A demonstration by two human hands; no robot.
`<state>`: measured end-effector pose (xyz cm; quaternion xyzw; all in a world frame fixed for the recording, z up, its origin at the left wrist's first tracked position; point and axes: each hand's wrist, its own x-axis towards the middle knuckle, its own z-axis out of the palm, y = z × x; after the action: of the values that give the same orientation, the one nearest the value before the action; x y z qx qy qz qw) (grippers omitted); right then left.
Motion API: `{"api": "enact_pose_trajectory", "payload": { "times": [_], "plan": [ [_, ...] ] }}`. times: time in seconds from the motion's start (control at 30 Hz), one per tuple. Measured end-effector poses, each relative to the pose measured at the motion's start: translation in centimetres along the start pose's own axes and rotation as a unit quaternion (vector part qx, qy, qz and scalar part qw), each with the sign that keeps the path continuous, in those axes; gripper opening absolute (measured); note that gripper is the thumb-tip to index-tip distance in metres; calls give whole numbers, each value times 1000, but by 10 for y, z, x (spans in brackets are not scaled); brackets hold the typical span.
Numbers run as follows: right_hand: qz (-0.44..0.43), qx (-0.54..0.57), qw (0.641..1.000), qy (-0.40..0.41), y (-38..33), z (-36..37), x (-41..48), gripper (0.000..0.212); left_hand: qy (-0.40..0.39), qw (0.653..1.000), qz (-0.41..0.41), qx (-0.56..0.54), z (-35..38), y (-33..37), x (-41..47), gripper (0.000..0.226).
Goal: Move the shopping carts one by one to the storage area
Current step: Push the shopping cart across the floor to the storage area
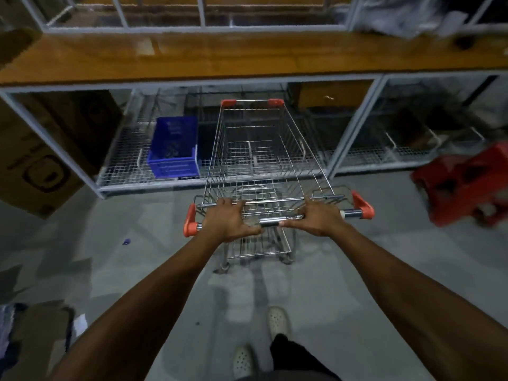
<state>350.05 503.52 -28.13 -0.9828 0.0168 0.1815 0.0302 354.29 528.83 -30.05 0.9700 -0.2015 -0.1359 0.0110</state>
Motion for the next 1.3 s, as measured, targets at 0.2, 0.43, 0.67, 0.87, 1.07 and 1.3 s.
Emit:
{"api": "enact_pose_trajectory", "payload": {
  "times": [0.2, 0.43, 0.67, 0.87, 1.07, 1.3],
  "plan": [
    [80, 30, 996, 21, 42, 10, -57, 120, -10, 997, 74, 1, 5, 55, 7, 114],
    [175, 67, 982, 17, 75, 24, -114, 114, -25, 984, 175, 32, 5, 112, 20, 112],
    [256, 96, 962, 21, 112, 34, -166, 102, -34, 962, 263, 59, 6, 179, 34, 114],
    [310, 111, 944, 31, 151, 61, -210, 121, -45, 939, 333, 71, 11, 243, 36, 117],
    [371, 123, 919, 43, 185, 87, -249, 132, -49, 913, 394, 97, 15, 306, 34, 114],
    [414, 129, 899, 65, 215, 110, -293, 123, -55, 883, 449, 123, 24, 374, 34, 117]
  ]
}}
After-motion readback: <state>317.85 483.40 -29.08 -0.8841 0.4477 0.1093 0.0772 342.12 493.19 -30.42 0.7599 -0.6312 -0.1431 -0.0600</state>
